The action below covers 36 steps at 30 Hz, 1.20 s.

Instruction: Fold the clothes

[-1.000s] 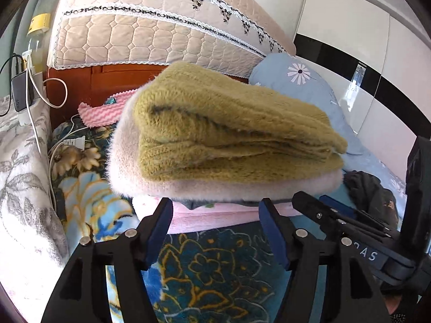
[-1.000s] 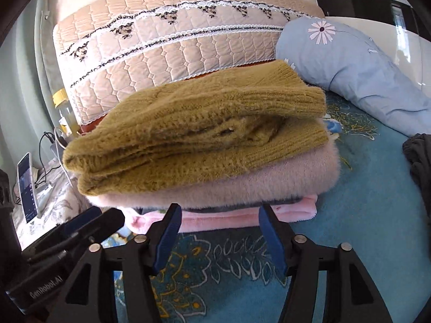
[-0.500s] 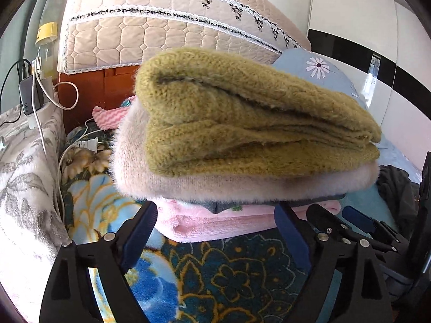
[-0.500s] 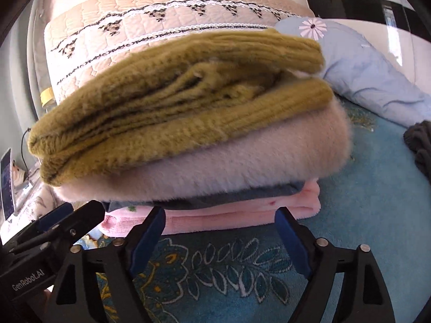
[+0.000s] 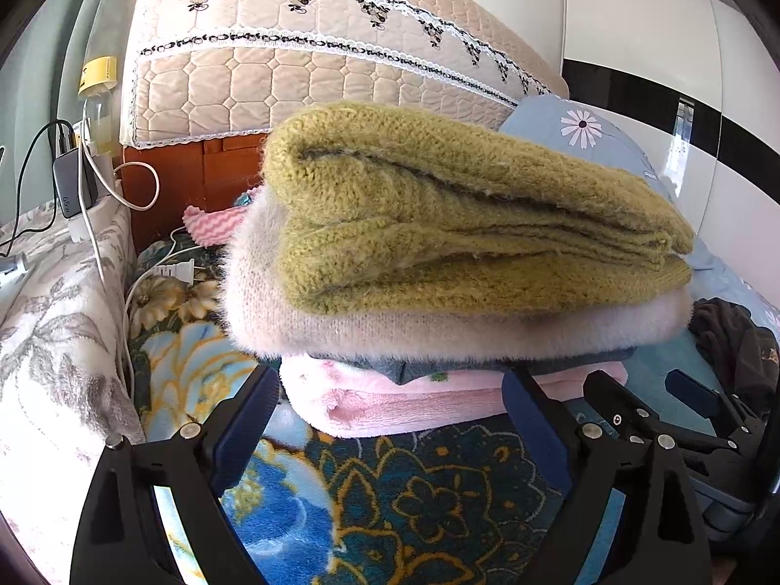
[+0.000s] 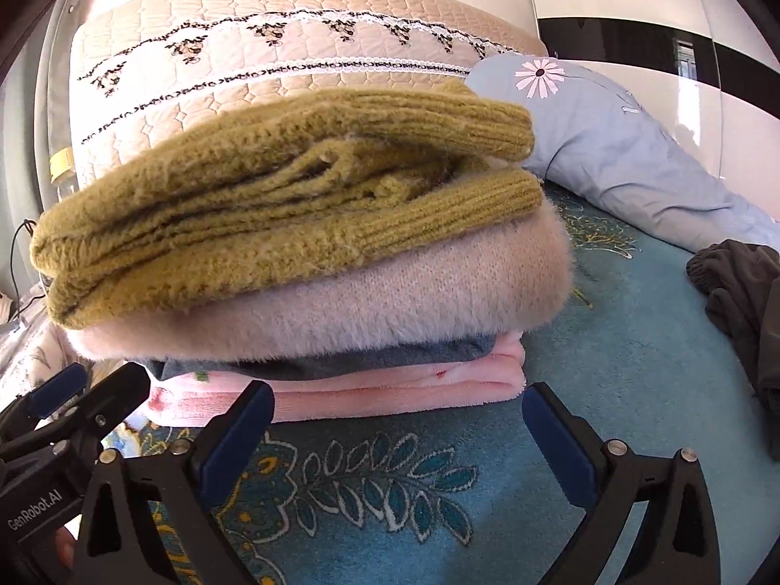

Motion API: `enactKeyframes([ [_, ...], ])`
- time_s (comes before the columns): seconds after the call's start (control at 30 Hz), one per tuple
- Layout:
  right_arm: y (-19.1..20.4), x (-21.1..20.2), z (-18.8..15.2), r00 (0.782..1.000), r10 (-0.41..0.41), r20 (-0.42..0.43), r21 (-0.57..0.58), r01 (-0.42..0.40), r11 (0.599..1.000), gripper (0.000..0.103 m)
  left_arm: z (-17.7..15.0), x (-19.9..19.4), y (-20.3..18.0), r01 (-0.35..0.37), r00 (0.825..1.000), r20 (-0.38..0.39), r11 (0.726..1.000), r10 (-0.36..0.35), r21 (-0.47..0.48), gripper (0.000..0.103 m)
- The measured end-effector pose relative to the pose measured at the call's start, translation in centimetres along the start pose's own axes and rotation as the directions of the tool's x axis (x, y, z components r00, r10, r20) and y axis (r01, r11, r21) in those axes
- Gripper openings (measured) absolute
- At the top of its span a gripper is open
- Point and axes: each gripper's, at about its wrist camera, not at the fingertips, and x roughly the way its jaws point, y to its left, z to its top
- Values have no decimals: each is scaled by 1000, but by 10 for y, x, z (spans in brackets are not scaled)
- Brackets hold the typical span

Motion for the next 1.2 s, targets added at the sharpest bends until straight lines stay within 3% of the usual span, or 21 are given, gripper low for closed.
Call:
enactKeyframes([
  [1.2, -12, 7, -2, 999, -39, -16, 13, 39, 999, 103, -1, 8, -1, 1, 1000, -27, 1000, -1, -8, 93],
])
